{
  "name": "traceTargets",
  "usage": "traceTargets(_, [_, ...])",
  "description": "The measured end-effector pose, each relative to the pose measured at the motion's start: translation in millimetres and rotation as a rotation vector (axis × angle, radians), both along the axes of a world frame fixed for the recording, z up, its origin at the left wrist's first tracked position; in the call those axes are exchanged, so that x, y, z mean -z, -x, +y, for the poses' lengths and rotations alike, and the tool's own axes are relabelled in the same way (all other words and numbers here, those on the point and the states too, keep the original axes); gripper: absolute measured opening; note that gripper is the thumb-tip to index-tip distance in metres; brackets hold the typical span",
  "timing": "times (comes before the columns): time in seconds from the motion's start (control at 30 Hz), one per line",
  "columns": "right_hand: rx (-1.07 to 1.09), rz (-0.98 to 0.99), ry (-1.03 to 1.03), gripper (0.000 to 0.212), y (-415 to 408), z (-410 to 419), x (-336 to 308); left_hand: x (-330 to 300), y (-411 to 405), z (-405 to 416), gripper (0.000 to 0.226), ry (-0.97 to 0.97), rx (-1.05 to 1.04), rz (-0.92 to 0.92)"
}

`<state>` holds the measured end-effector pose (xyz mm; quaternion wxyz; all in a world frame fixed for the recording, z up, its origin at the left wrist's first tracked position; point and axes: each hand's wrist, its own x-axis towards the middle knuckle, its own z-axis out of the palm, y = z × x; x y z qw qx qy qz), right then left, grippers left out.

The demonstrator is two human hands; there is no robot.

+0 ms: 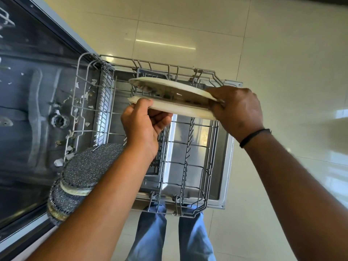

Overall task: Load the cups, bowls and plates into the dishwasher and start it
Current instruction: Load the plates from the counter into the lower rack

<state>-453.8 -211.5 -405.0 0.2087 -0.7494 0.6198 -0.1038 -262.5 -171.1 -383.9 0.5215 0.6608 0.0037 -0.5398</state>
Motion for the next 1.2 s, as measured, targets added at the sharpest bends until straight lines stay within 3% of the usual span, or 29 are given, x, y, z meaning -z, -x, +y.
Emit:
traceTargets(0.1, [0.017, -0.116, -0.248, 0.031, 0, -12, -9, 1, -3, -2, 0.010, 0.003, -0.014, 0.023])
traceTargets(0.23, [-0.102, -0.138, -0.383, 0.077, 1, -12, -17, 3, -10, -13, 0.014, 0.030, -0.036, 0.056])
traceTargets(0.4, [-0.134, 0.079, -0.239, 0.079, -1, -16, -4, 10, -24, -25, 0.030, 0.059, -0.016, 0.080])
traceTargets(0.5, [-0.079, -0.107, -0.263, 0.071, -3, -20, 7, 11, -25, -30, 0.032, 0.067, -0.004, 0.103])
traceTargets(0.6, [-0.015, -0.338, -0.319, 0.047, -8, -17, 13, 11, -22, -32, 0.031, 0.056, -0.013, 0.119])
traceTargets(0.67, [0.018, -0.383, -0.309, 0.042, -7, -15, 16, 10, -19, -33, 0.033, 0.050, -0.013, 0.124])
traceTargets(0.83, [0.061, -0.410, -0.359, 0.081, -6, -18, 11, 10, -17, -33, 0.034, -0.019, -0.002, 0.075])
traceTargets(1.0, [0.058, -0.472, -0.214, 0.052, -13, -8, -12, 24, -23, -23, 0.066, -0.113, -0.026, 0.004])
traceTargets(1.2, [0.063, -0.383, -0.056, 0.076, -20, -10, -28, 21, -31, -11, 0.066, -0.124, -0.015, -0.005])
